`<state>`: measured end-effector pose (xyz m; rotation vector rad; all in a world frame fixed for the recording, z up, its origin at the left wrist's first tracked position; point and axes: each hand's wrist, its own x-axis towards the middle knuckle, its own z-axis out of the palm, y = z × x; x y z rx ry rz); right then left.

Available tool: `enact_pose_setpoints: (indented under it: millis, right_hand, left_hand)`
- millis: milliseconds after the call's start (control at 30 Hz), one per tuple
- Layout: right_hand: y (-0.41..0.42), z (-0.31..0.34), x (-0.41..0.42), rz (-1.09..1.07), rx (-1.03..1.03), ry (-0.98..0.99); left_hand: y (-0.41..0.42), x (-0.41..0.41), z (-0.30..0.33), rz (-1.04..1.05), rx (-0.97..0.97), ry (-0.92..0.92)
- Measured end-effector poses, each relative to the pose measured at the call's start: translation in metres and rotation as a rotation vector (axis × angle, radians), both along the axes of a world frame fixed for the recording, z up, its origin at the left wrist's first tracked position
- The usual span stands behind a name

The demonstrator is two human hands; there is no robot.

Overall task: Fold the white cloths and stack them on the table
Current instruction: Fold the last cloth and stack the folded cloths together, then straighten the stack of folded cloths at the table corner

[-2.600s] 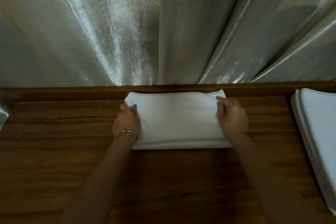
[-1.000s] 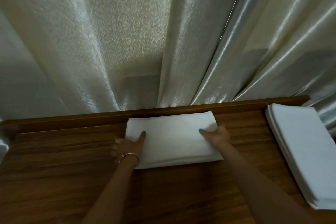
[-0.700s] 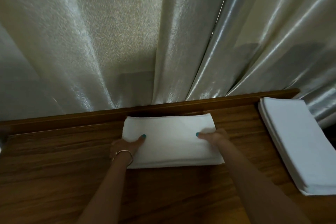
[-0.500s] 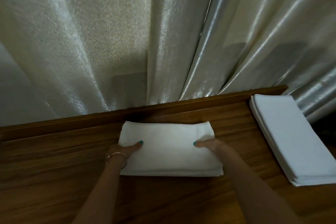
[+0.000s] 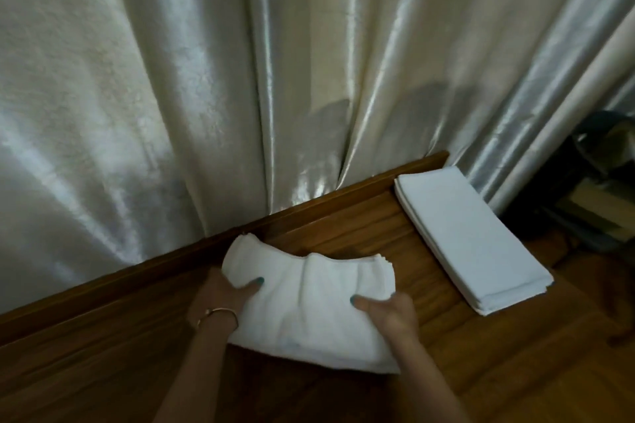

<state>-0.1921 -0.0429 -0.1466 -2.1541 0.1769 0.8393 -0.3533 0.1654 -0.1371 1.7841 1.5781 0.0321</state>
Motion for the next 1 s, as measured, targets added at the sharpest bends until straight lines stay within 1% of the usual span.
enact_pose_setpoints:
  millis: [133, 200, 300, 367, 467, 533, 600, 667, 733, 800, 900, 1000]
  right_hand:
    - [-0.049, 0.025, 0.042, -0.222, 0.071, -0.076]
    - [-0.076, 0.034, 0.069, -0.338, 0.117, -0.101]
    - [-0.114, 0.047, 0.115, -0.527, 0.197, -0.12]
    - [-0.129, 0.051, 0.141, -0.633, 0.267, -0.107]
    - [-0.141, 0.045, 0.173, -0.76, 0.408, -0.1]
    - [-0.146, 0.039, 0.188, -0.821, 0.454, -0.071]
    - [-0.148, 0.028, 0.201, -0.872, 0.477, -0.036]
    - [-0.146, 0.015, 0.209, -0.927, 0.507, -0.043]
    - [-0.14, 0.003, 0.211, -0.968, 0.547, -0.067]
    - [-0.134, -0.008, 0.209, -1.002, 0.578, -0.04]
    - [-0.129, -0.02, 0.207, -1.042, 0.552, 0.021]
    - [-0.127, -0.026, 0.208, -1.056, 0.527, 0.009]
  left_hand:
    - [-0.024, 0.088, 0.031, -0.23, 0.123, 0.031]
    - [-0.04, 0.139, 0.048, -0.314, 0.159, 0.013]
    - [-0.061, 0.221, 0.08, -0.422, 0.176, -0.083]
    - [-0.074, 0.276, 0.102, -0.492, 0.227, -0.131]
    - [-0.089, 0.354, 0.127, -0.631, 0.384, -0.096]
    - [-0.097, 0.398, 0.132, -0.714, 0.465, -0.033]
    - [-0.104, 0.434, 0.129, -0.784, 0.51, 0.051]
    - [-0.105, 0.462, 0.117, -0.824, 0.513, 0.104]
    - [-0.102, 0.48, 0.099, -0.838, 0.448, 0.121]
    - [-0.097, 0.49, 0.077, -0.846, 0.38, 0.148]
    - [-0.09, 0.494, 0.043, -0.856, 0.301, 0.194]
    - [-0.081, 0.498, 0.019, -0.855, 0.288, 0.214]
